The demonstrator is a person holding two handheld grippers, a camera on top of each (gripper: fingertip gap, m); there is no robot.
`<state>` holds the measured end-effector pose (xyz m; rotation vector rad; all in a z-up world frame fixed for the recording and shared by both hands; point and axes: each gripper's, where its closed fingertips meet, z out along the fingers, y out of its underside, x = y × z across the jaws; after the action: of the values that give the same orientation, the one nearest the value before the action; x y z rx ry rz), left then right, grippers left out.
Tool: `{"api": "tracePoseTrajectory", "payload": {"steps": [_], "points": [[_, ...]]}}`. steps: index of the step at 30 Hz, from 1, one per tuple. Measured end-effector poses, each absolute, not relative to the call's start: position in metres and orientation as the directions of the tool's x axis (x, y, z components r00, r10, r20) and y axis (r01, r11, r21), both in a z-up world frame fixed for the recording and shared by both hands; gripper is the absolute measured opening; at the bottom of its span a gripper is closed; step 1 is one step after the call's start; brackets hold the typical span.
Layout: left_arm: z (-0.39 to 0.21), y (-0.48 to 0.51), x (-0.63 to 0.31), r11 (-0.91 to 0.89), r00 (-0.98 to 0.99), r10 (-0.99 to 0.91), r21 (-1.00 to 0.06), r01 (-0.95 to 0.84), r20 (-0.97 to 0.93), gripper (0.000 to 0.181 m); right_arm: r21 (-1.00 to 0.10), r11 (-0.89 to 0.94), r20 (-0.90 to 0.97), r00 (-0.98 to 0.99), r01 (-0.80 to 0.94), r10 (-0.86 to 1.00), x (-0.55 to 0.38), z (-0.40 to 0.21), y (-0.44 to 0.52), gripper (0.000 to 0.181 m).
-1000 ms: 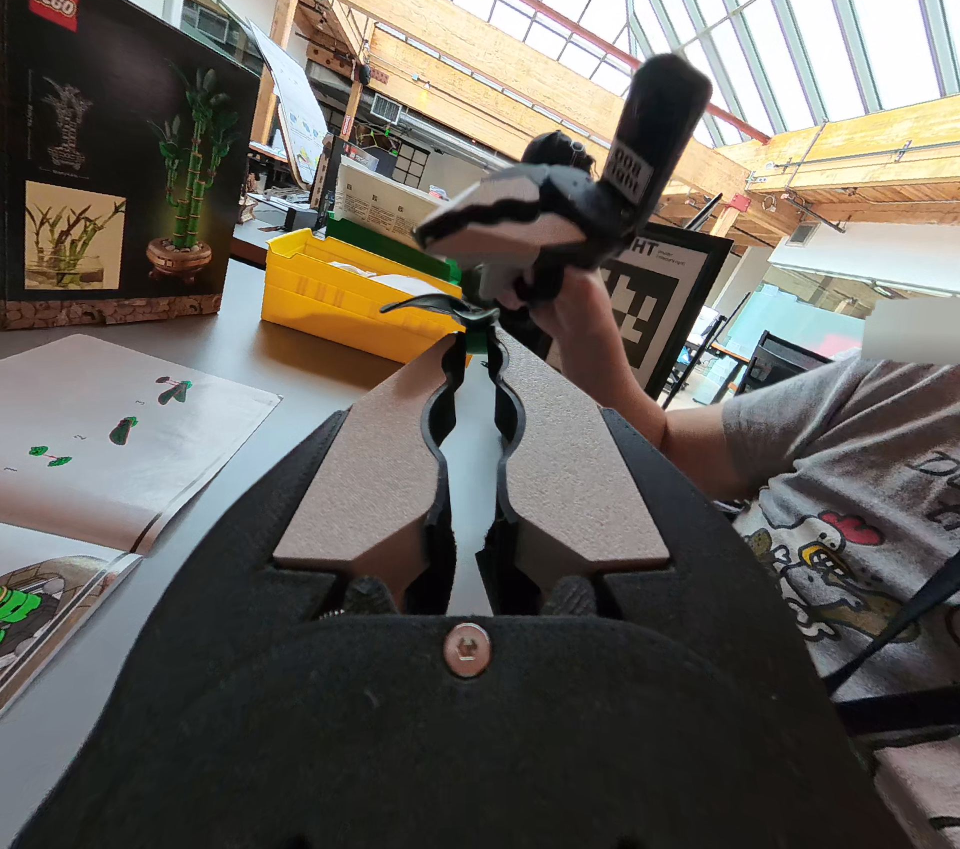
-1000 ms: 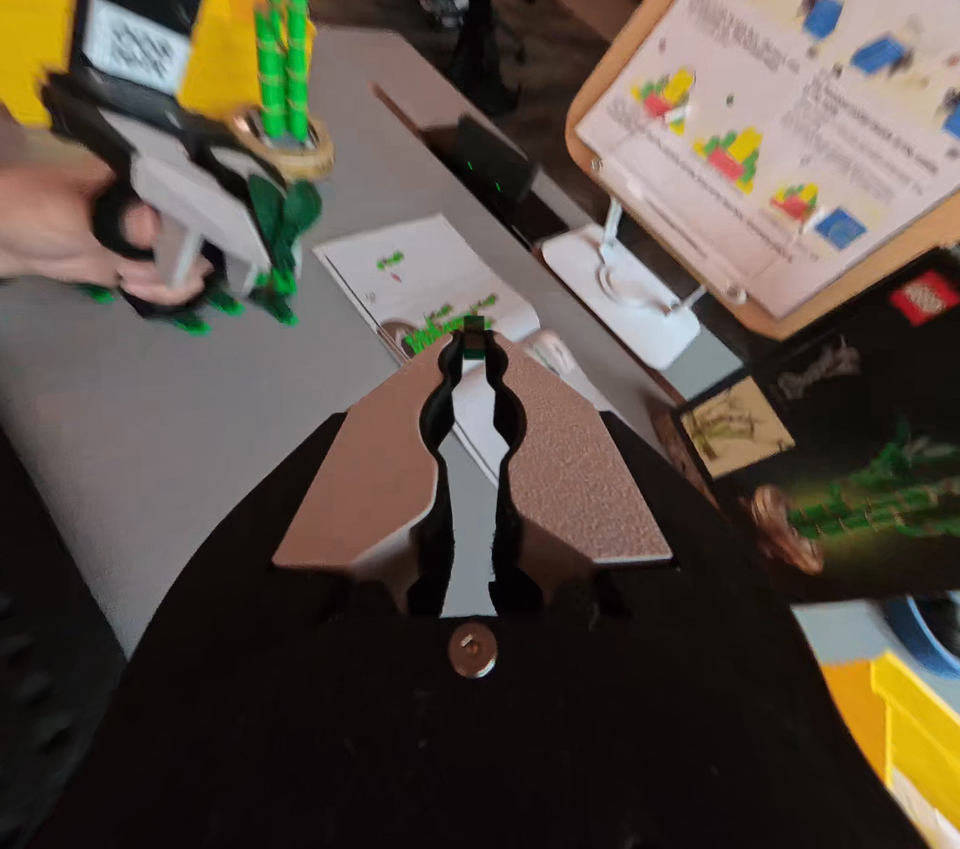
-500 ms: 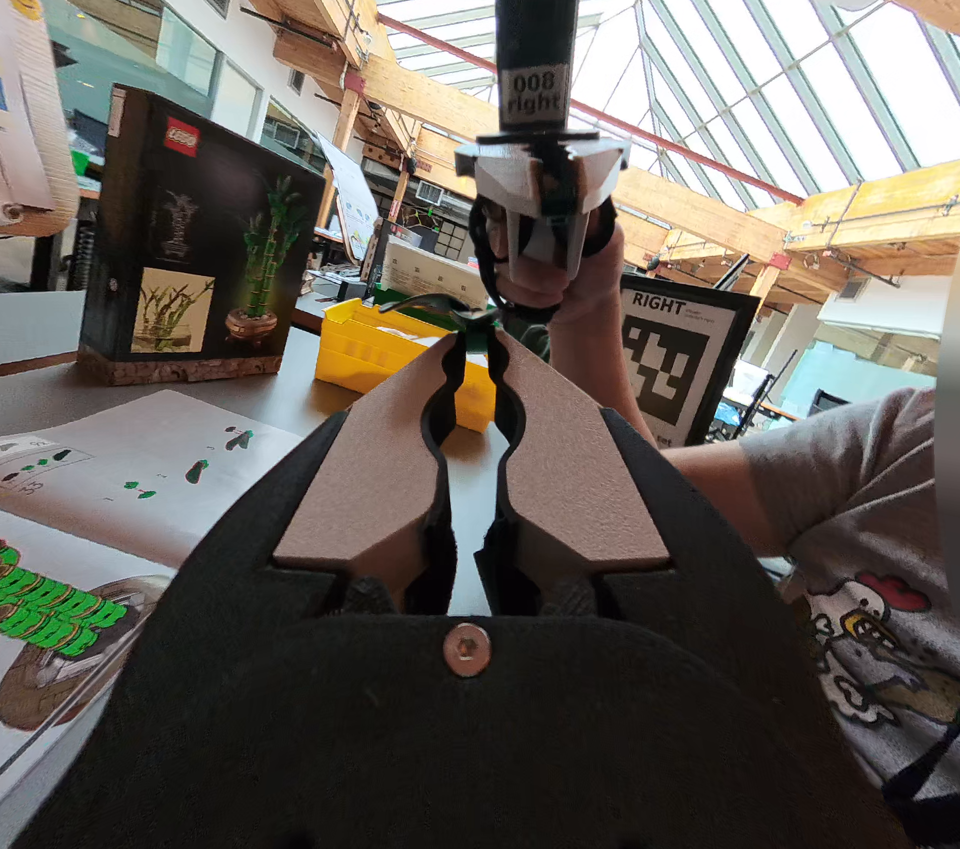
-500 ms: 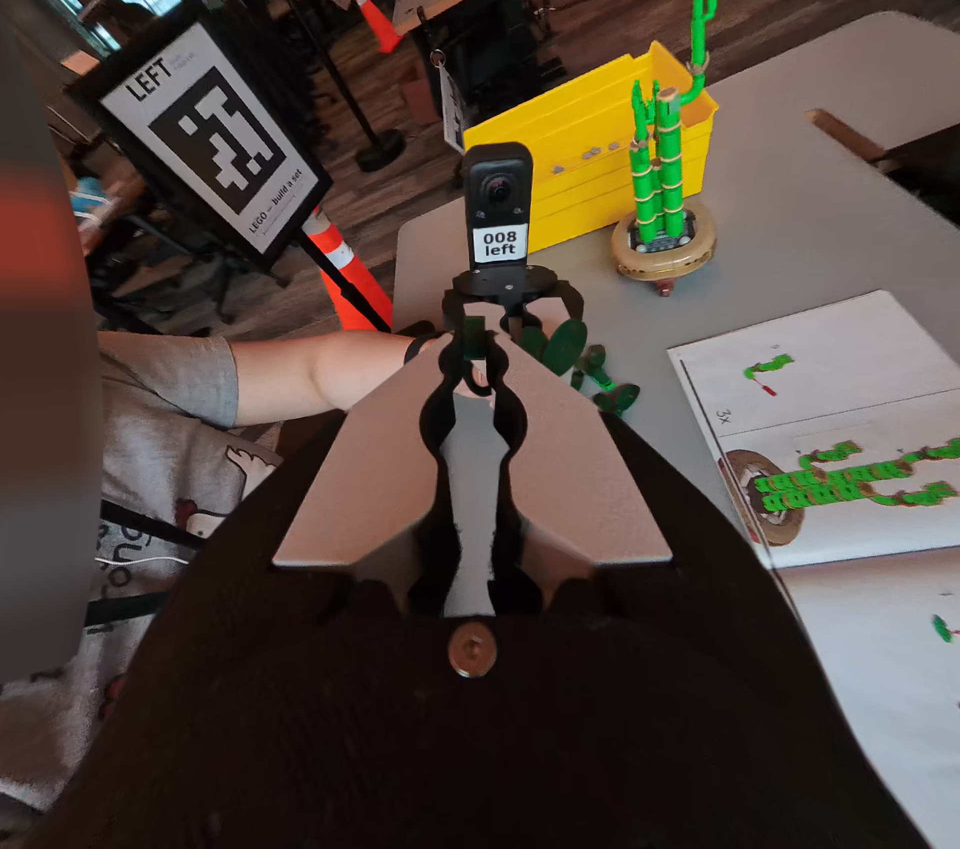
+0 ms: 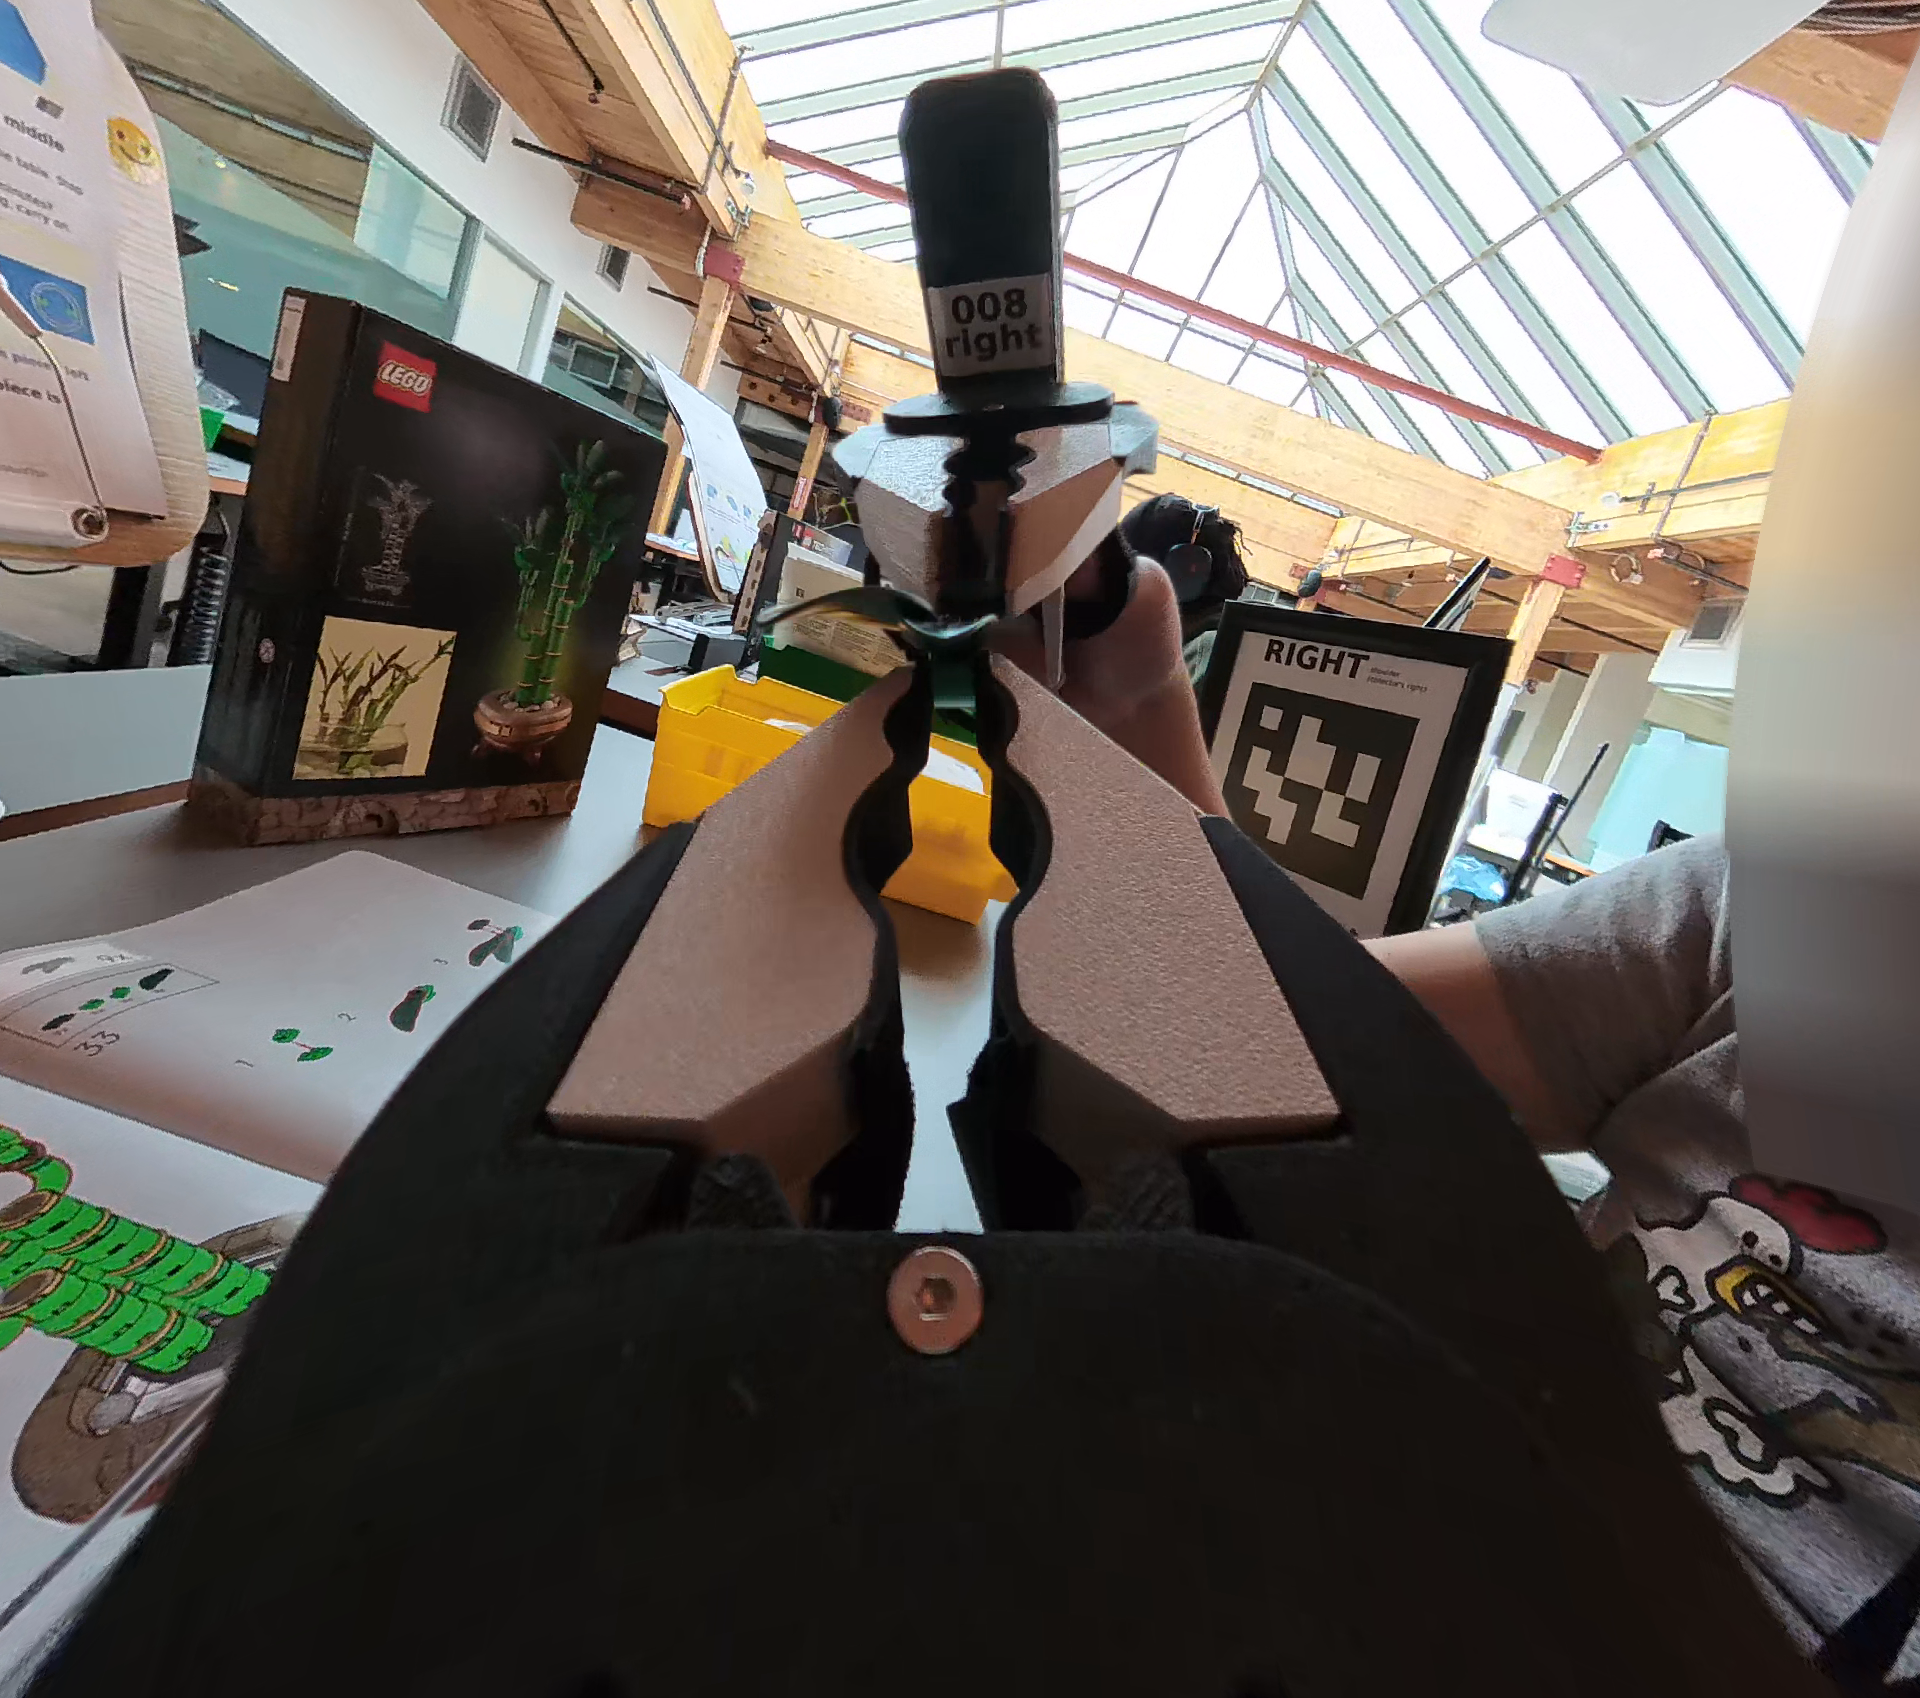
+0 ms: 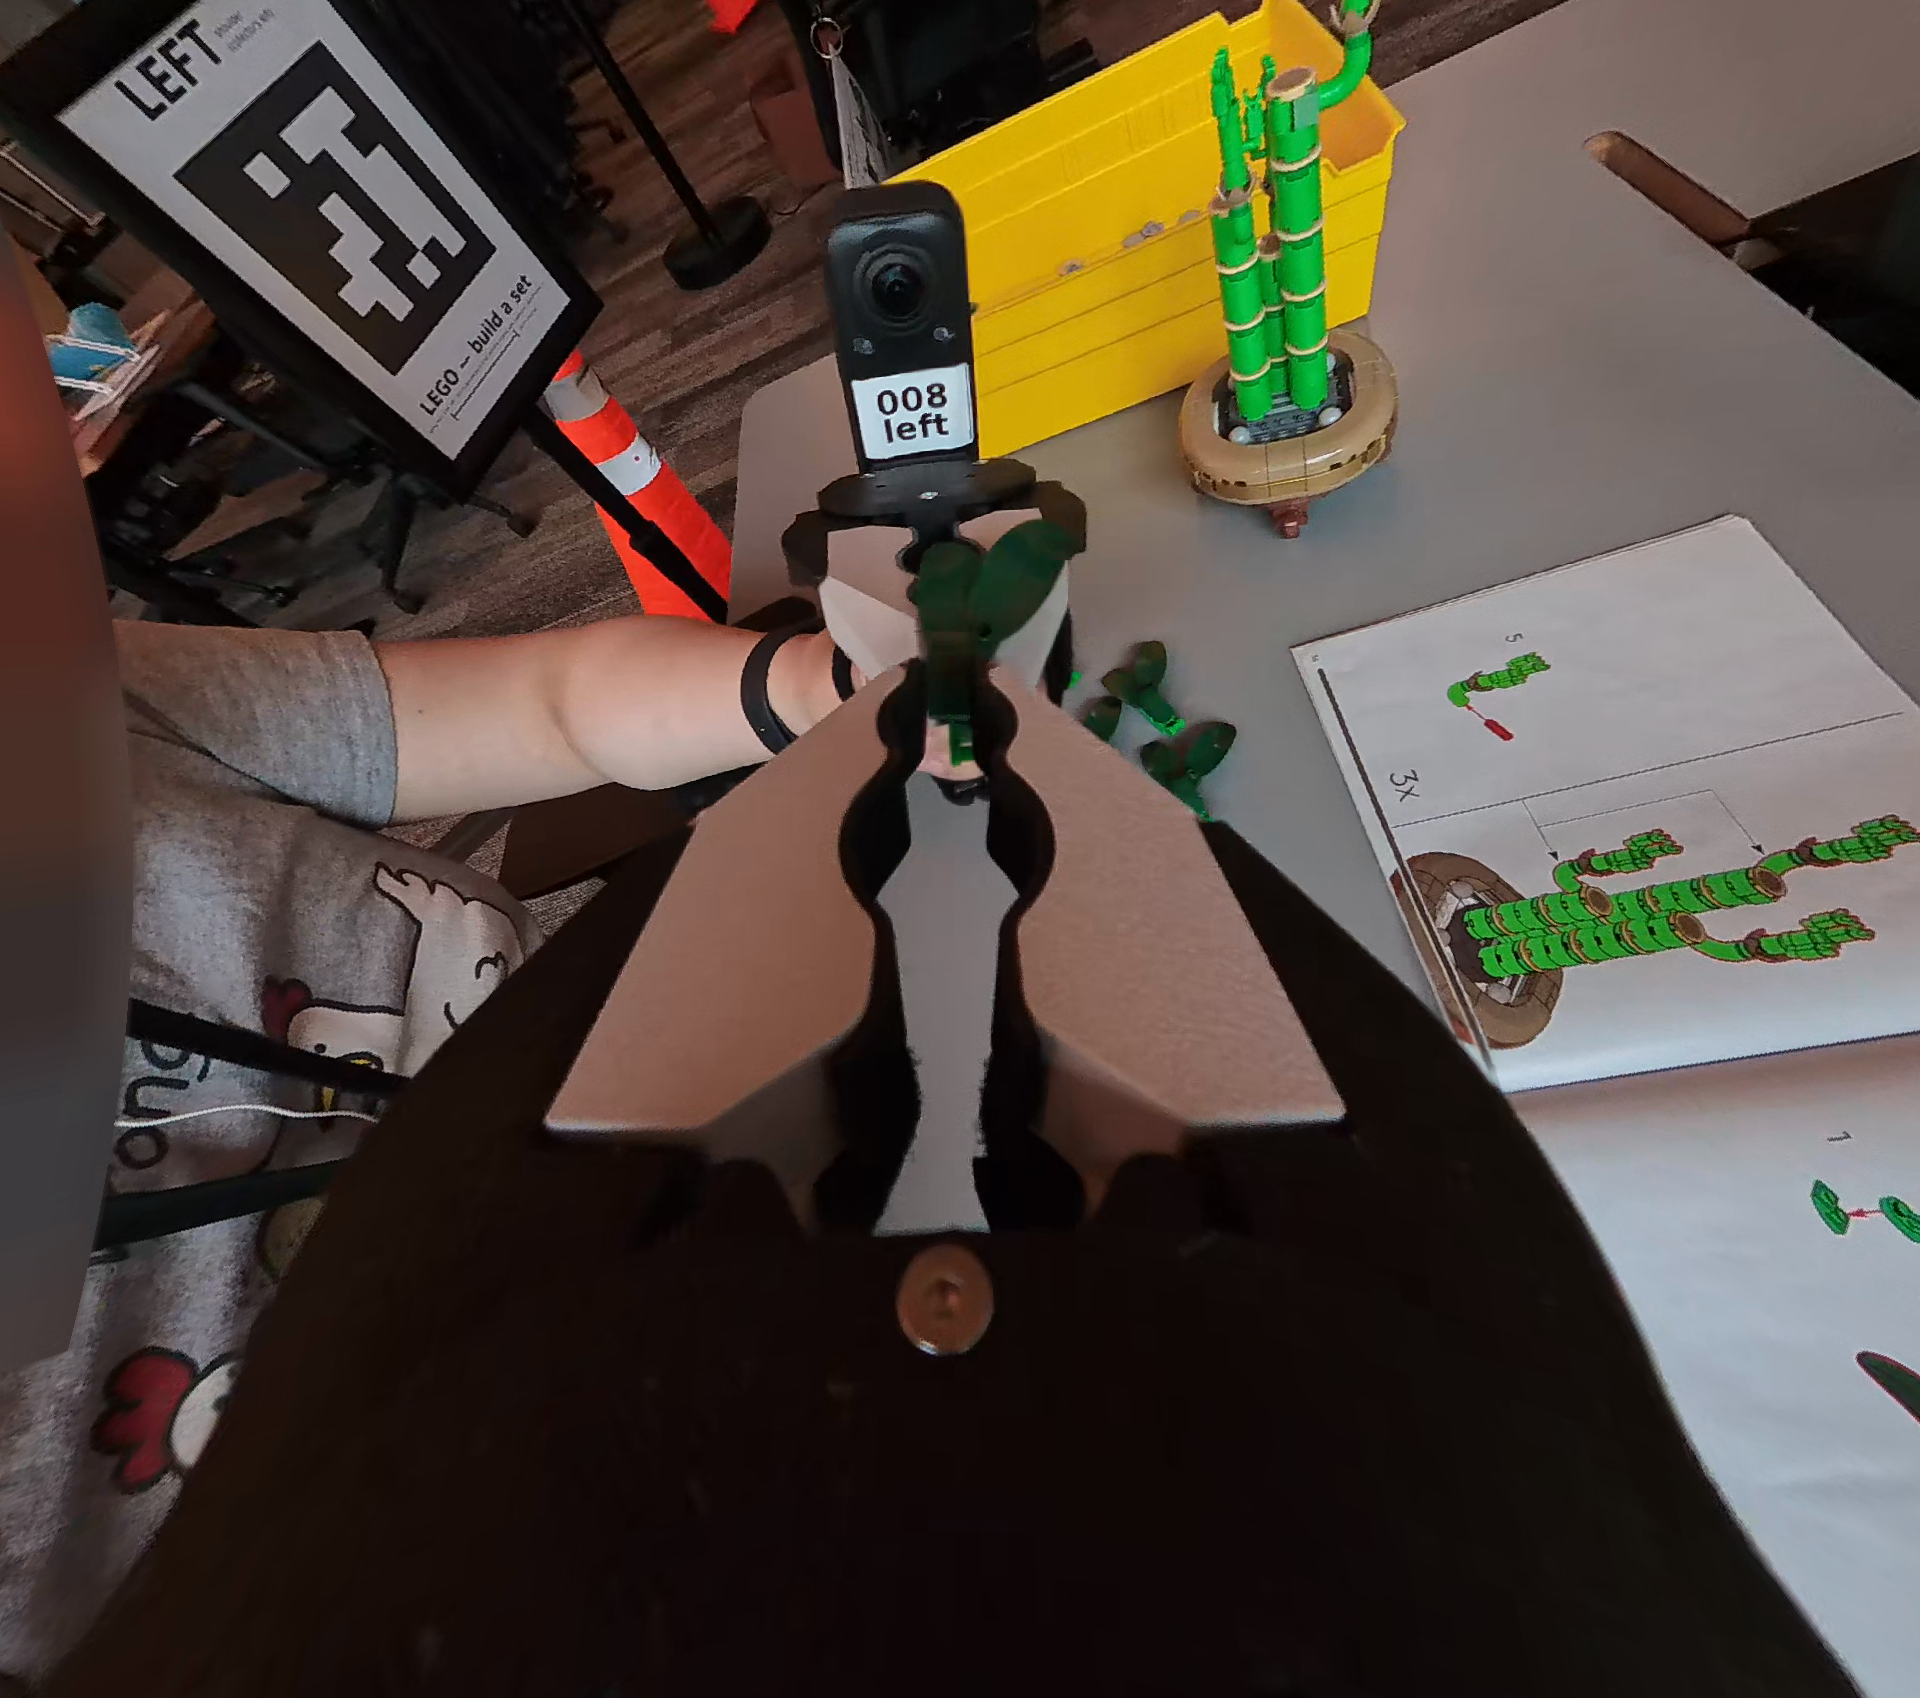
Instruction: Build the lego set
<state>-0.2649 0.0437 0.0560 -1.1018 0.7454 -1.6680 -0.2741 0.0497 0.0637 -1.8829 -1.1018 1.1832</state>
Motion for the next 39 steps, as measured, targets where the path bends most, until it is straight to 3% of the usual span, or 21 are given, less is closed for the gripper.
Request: {"api": "tracePoseTrajectory", "payload": {"steps": [17,30,39], "points": [[0.072,0.043,-0.279,-0.363,-0.144,-0.931,-0.812,0.457,0.335,0.006,-0.879,-0.463,-0.454,0.096,0.114,0.886,-0.288,0.077,0.051,0.006],[0.069,0.048,-0.28,-0.362,-0.083,-0.929,-0.842,0.4,0.36,0.006,-0.912,-0.402,-0.399,0.054,0.077,0.915,-0.289,0.074,0.054,0.006],[0.06,0.051,-0.276,-0.335,-0.044,-0.939,-0.883,0.328,0.34,0.005,-0.921,-0.357,-0.344,0.103,0.157,0.933,-0.285,0.063,0.056,0.007]]}}
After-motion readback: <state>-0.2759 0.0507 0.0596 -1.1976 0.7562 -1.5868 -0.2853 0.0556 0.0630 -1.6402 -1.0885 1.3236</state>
